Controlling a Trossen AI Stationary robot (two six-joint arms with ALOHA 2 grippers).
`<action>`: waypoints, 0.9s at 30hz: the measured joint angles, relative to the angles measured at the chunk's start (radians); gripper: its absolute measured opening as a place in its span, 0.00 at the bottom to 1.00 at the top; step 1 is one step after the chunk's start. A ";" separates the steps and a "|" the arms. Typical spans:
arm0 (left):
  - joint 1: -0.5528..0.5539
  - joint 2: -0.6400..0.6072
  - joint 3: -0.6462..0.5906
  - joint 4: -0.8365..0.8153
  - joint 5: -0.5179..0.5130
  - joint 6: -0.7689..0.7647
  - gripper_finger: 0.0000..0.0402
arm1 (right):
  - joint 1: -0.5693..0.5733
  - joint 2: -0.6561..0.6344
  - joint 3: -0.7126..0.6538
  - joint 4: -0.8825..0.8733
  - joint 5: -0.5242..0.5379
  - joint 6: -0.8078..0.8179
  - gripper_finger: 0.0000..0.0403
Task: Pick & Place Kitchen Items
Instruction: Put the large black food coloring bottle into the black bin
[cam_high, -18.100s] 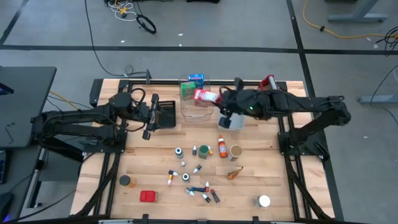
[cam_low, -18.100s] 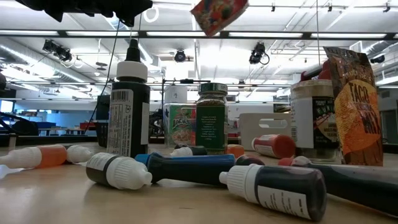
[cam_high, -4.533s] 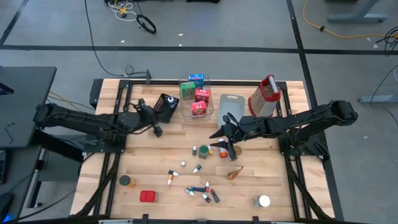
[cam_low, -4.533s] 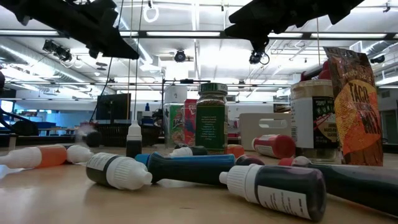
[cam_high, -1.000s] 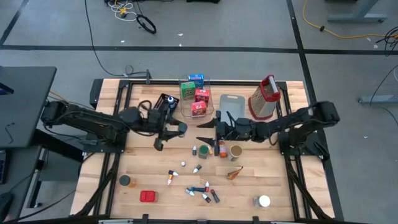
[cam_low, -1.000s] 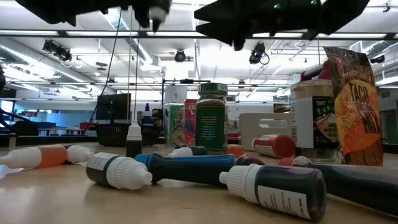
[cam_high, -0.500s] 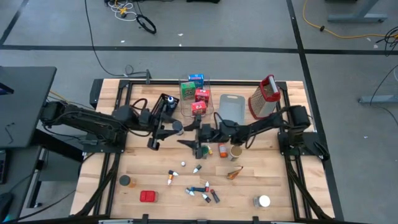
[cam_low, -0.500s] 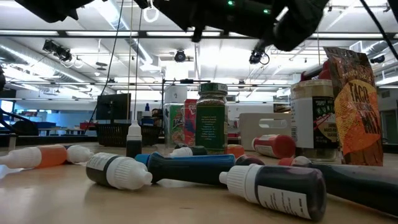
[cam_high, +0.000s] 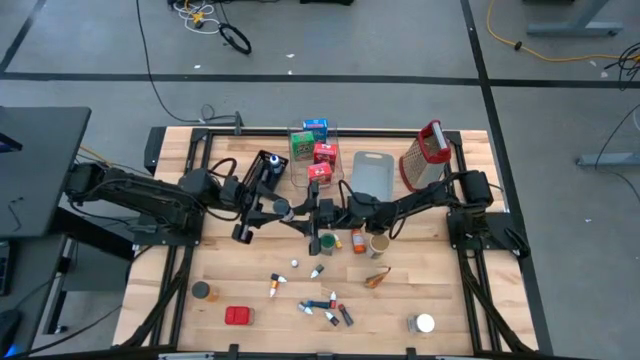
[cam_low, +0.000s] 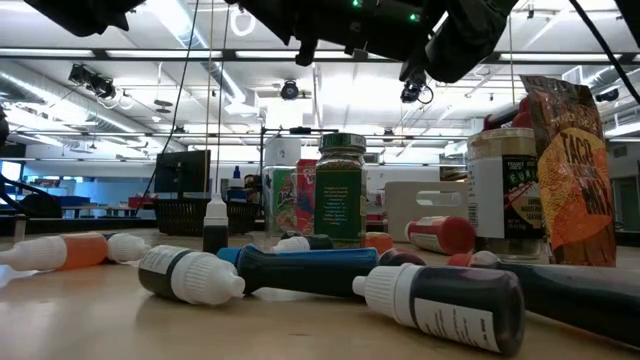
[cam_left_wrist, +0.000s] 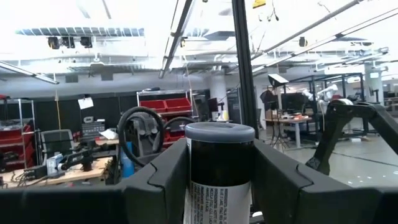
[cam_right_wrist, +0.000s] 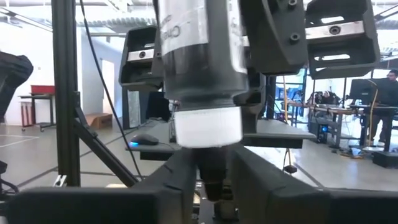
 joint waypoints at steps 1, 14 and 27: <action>0.000 0.000 0.000 0.005 0.000 -0.002 0.40 | 0.000 0.000 0.000 0.000 0.000 0.000 0.17; 0.000 0.000 0.000 -0.017 0.001 -0.004 0.41 | 0.012 -0.022 0.000 -0.066 0.008 -0.001 0.12; 0.000 0.000 0.000 -0.151 0.030 0.072 0.55 | 0.066 -0.171 0.000 -0.406 0.141 -0.024 0.11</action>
